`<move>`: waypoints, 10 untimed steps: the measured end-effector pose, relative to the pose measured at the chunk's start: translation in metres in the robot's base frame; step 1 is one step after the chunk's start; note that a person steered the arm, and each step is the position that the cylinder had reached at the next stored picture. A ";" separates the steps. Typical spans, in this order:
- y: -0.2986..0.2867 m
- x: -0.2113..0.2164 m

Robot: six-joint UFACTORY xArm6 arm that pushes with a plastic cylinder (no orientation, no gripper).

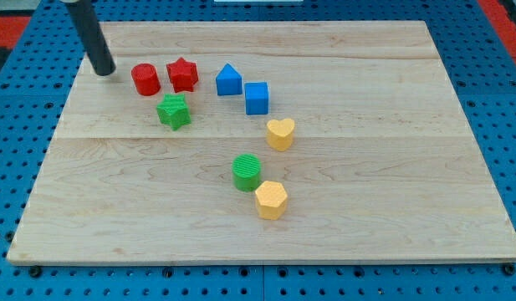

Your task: Move the yellow hexagon and the green circle towards center

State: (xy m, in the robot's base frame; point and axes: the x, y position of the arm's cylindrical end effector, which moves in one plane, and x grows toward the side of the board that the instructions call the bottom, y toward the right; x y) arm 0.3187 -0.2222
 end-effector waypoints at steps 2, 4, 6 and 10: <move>0.028 -0.005; 0.049 0.177; 0.121 0.228; 0.143 0.202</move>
State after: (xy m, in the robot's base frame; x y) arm 0.5210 -0.0790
